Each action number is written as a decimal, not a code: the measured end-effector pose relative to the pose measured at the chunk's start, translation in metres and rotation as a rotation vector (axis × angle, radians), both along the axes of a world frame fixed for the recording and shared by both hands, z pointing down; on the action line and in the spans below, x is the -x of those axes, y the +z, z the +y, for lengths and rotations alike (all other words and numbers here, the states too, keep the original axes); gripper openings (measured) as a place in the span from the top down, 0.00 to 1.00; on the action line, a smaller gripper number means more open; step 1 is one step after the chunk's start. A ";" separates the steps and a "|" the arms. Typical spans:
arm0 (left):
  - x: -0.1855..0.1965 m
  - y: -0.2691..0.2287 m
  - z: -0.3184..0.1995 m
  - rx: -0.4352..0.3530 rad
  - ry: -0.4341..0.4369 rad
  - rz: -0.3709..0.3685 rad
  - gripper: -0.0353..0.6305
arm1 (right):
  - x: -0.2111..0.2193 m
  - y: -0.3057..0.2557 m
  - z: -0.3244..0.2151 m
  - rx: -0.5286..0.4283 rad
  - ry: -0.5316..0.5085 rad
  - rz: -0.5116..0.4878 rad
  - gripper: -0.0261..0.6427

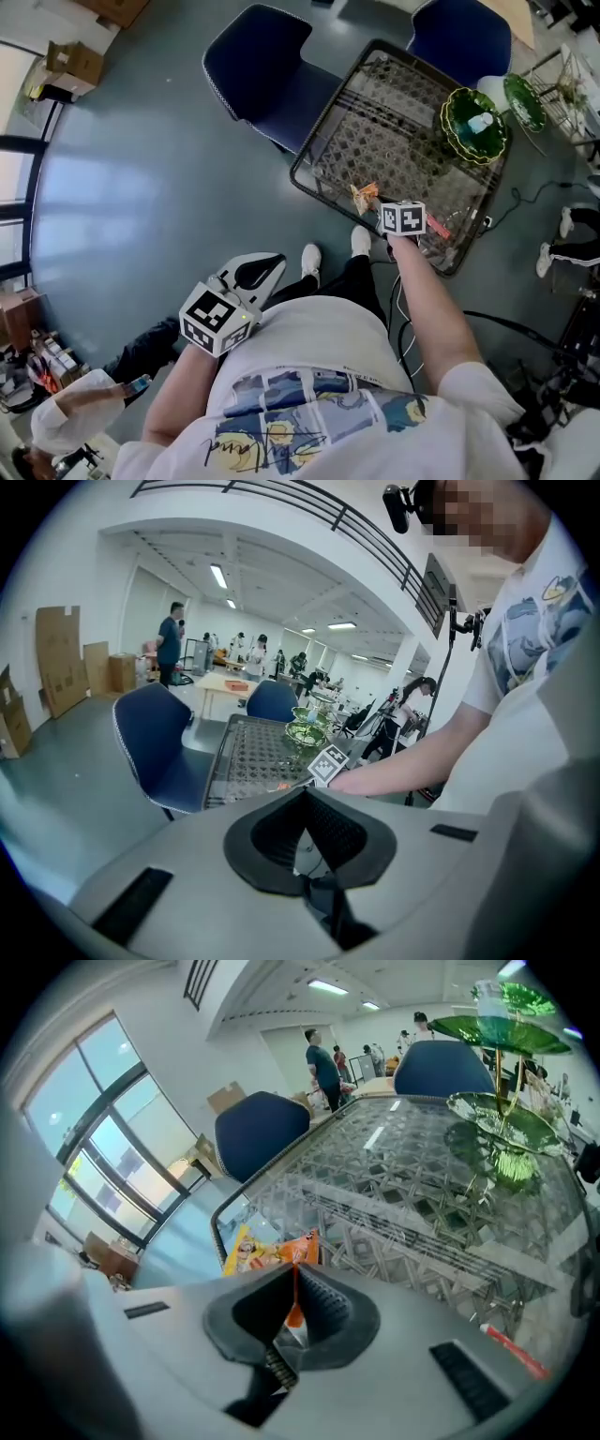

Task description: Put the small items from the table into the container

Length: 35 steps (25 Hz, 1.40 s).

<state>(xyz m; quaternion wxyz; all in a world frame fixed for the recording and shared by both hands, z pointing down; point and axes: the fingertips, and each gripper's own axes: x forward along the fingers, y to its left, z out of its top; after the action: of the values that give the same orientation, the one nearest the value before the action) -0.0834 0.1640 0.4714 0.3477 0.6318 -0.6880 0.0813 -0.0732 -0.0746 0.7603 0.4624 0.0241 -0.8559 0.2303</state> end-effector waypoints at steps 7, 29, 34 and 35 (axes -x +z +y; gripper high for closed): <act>0.001 -0.010 -0.037 -0.060 0.065 0.015 0.94 | -0.007 -0.049 -0.014 -0.028 -0.032 -0.072 0.95; -0.037 -0.038 -0.189 -0.184 0.312 -0.017 0.94 | -0.077 -0.272 -0.247 -0.283 0.095 -0.269 0.95; -0.030 -0.047 -0.201 -0.179 0.274 -0.022 0.94 | -0.078 -0.302 -0.324 -0.346 0.175 -0.277 0.95; -0.029 -0.047 -0.200 -0.177 0.262 -0.025 0.94 | -0.076 -0.304 -0.337 -0.357 0.186 -0.278 0.95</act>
<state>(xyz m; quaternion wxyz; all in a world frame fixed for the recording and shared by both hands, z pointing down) -0.0549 -0.0363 0.4244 0.2685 0.7433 -0.6085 0.0726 0.0033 -0.4114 0.4562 0.3055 0.1525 -0.9325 0.1181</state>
